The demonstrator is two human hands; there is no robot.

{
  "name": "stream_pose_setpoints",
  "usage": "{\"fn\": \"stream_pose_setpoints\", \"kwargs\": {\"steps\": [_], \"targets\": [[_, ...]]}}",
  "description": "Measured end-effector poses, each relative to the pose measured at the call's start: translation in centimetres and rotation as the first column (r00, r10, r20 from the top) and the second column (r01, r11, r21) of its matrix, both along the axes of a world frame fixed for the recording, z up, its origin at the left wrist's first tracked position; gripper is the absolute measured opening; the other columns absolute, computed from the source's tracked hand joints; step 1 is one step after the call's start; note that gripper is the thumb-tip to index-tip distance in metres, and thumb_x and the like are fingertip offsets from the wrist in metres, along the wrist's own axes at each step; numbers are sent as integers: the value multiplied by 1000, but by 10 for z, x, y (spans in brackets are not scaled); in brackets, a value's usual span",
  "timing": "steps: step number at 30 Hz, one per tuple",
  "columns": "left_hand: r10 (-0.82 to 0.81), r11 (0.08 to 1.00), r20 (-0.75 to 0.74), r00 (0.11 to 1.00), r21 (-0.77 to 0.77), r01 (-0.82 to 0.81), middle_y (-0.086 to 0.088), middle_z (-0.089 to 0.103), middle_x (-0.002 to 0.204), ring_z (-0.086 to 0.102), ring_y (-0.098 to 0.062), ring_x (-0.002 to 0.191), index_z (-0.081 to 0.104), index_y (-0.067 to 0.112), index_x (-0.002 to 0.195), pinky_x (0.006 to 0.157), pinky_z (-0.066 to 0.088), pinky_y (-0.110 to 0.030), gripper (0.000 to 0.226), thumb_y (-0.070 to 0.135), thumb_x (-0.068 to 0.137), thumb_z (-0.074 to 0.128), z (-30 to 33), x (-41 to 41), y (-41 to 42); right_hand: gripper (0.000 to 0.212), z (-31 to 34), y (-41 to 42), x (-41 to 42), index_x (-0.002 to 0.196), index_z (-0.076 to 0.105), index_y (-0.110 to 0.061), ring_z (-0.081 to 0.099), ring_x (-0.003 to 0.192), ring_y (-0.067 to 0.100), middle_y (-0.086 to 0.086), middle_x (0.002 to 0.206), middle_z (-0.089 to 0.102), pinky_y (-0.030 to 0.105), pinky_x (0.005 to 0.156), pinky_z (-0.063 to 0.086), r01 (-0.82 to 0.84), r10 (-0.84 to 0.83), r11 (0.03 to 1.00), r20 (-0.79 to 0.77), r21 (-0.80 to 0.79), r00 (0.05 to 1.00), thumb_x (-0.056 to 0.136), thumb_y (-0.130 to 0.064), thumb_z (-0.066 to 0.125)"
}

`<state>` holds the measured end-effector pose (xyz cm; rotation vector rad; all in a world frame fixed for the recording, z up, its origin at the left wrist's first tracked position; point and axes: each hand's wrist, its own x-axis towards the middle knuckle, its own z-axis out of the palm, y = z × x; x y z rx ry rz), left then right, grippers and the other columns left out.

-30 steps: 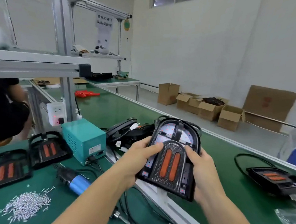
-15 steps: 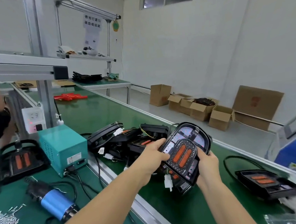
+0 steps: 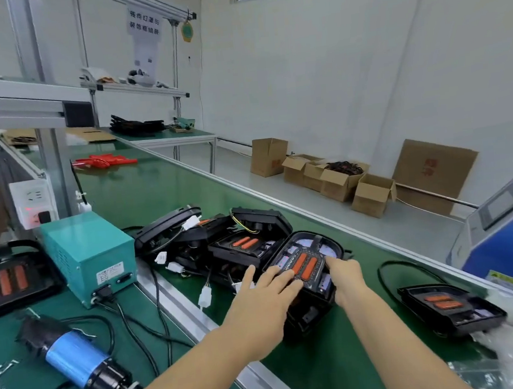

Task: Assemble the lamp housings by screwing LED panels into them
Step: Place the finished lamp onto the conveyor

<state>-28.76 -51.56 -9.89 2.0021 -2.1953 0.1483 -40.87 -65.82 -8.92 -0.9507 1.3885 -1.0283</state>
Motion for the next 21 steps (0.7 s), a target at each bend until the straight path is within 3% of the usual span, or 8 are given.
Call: {"fn": "stream_pose_setpoints", "kwargs": {"steps": [4, 6, 7, 9, 11, 14, 18, 21], "targets": [[56, 998, 14, 998, 6, -57, 8, 2, 160, -2, -17, 147, 2, 28, 152, 115, -7, -50, 64, 25, 99, 38, 3, 8, -2, 59, 14, 0, 14, 143, 29, 4, 54, 117, 37, 20, 136, 49, 53, 100, 46, -63, 64, 997, -41, 36, 997, 95, -16, 57], [62, 998, 9, 998, 31, -62, 8, 0, 160, -3, -18, 147, 0, 28, 152, 115, -6, -50, 66, 26, 99, 40, 3, 10, -1, 67, 15, 1, 17, 147, 19, 2, 41, 131, 36, 19, 149, 34, 49, 109, 36, -69, 59, 997, -293, -24, 954, 96, -20, 55], [58, 998, 5, 998, 36, -59, 8, 0, 160, -3, -18, 147, -1, 28, 152, 116, -7, -49, 67, 26, 99, 40, 3, 9, 0, 71, 14, 3, 17, 151, 14, 1, 31, 140, 35, 18, 157, 22, 47, 115, 28, -99, 48, 992, -482, -81, 875, 97, -23, 52], [50, 998, -4, 999, 36, -50, 7, 0, 160, -3, -18, 147, 0, 26, 152, 116, -8, -45, 68, 22, 98, 41, 3, 9, 0, 70, 12, 7, 15, 155, 7, -4, 8, 150, 28, 10, 164, 2, 47, 121, 9, -228, -7, 955, -785, -188, 619, 101, -30, 44], [43, 999, 3, 999, 28, -43, 5, 1, 161, -2, -18, 147, 1, 23, 152, 117, -8, -42, 67, 16, 97, 39, 5, 10, -3, 58, 14, 9, 18, 153, 21, -9, 11, 149, 23, 6, 163, 12, 51, 119, 4, -415, -17, 888, -914, -200, 405, 103, -36, 34], [44, 999, 34, 998, 28, -45, 4, 0, 161, -1, -18, 147, 1, 22, 153, 118, -7, -43, 68, 14, 96, 37, 8, 12, -5, 55, 17, 10, 24, 139, 44, -10, 37, 137, 26, 6, 149, 41, 55, 117, 11, -585, 115, 809, -961, -55, 250, 102, -47, 26], [55, 996, 39, 998, 64, -57, 4, -4, 161, -3, -17, 147, -2, 21, 152, 118, -8, -43, 71, 14, 94, 38, 6, 15, -6, 63, 20, 8, 25, 141, 39, -8, 43, 131, 32, 12, 147, 43, 49, 110, 31, -616, 233, 786, -949, 53, 214, 100, -54, 27], [61, 995, 34, 998, 79, -63, 4, -5, 161, -3, -17, 147, -3, 20, 152, 117, -8, -41, 72, 11, 93, 37, 6, 17, -6, 69, 26, 6, 30, 146, 33, -6, 41, 133, 33, 14, 150, 40, 48, 110, 33, -611, 277, 782, -947, 125, 160, 100, -57, 28]]}}
